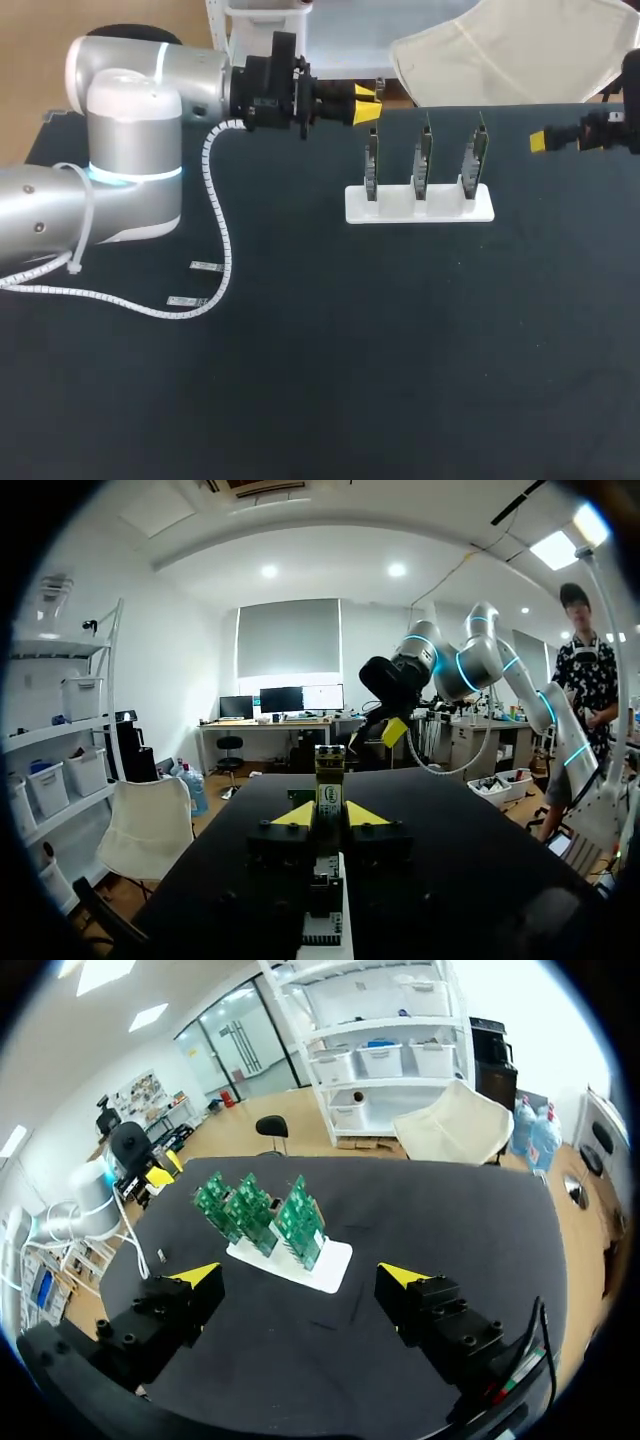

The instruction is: Pick up the optical module with the left hand, and insert it into the network port with the right hand.

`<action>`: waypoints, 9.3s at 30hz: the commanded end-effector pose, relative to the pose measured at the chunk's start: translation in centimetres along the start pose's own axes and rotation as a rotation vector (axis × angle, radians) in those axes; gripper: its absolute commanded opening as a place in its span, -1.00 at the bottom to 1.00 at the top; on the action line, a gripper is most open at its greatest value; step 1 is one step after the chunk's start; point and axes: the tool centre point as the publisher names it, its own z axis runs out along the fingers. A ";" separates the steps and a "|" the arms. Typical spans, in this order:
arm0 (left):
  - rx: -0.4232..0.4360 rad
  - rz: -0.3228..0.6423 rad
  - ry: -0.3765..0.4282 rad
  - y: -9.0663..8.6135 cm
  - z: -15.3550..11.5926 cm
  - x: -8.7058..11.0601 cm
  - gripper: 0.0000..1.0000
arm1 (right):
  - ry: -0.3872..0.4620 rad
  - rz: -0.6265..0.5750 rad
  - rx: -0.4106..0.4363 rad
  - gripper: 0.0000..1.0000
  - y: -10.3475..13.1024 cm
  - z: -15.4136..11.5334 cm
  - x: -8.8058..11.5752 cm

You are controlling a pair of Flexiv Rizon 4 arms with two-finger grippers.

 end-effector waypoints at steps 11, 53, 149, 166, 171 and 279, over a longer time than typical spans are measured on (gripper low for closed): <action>0.007 0.000 0.002 0.3 0.0 0.0 -1.00 | 0.114 -0.215 -0.408 1.00 2.3 2.5 -4.1; 0.007 0.000 0.002 0.3 0.0 0.0 -1.00 | 0.132 -0.747 -0.672 1.00 10.6 4.3 -4.6; 0.007 0.000 0.002 0.3 0.0 0.0 -1.00 | 0.096 -0.845 -0.690 -1.00 17.5 11.7 -9.1; 0.007 0.000 0.002 0.3 0.0 0.0 1.00 | 0.103 -0.864 -0.715 -1.00 18.1 11.5 -8.6; 0.007 0.000 0.002 0.3 0.0 0.0 1.00 | 0.097 -0.861 -0.708 -1.00 18.0 11.3 -8.7; -0.018 -0.106 0.432 0.0 -3.8 4.1 1.00 | 0.069 -0.884 -0.705 -1.00 17.1 10.9 -8.8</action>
